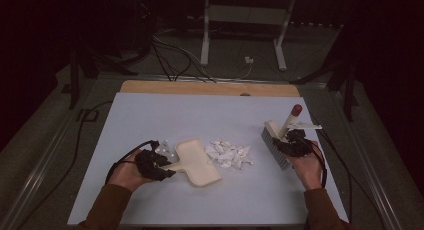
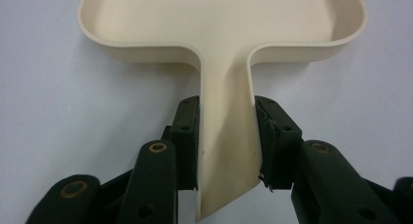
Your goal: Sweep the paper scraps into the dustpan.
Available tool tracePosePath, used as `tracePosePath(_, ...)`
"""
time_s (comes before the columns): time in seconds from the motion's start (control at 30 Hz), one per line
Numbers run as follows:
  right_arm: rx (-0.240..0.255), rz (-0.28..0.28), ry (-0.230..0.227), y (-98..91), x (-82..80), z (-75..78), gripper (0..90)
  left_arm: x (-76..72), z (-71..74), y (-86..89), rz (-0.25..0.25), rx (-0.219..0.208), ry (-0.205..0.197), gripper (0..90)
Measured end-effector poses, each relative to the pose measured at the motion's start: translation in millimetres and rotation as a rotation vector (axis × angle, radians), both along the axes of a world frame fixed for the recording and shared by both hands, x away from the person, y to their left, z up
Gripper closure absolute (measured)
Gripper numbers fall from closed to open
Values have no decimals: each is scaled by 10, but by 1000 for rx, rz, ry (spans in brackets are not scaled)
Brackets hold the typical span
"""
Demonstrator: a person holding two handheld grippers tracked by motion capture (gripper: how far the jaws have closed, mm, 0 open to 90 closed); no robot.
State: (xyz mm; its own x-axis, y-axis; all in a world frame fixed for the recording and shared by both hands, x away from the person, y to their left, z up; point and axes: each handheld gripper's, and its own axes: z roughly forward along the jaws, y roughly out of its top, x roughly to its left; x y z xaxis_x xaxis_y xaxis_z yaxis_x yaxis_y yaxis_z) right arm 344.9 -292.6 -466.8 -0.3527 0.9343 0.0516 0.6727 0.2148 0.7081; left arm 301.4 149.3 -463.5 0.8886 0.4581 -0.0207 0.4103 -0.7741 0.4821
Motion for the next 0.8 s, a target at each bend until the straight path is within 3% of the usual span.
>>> tracePosePath(0.53, -36, -16, -28, 87, -41, 3, 671, 10, -19, -19, -1, 6, 6, 659)
tracePosePath(0.8, -48, -2, -83, 205, -89, 152, 671, 33, -33, -50, -6, 17, 13, 659)
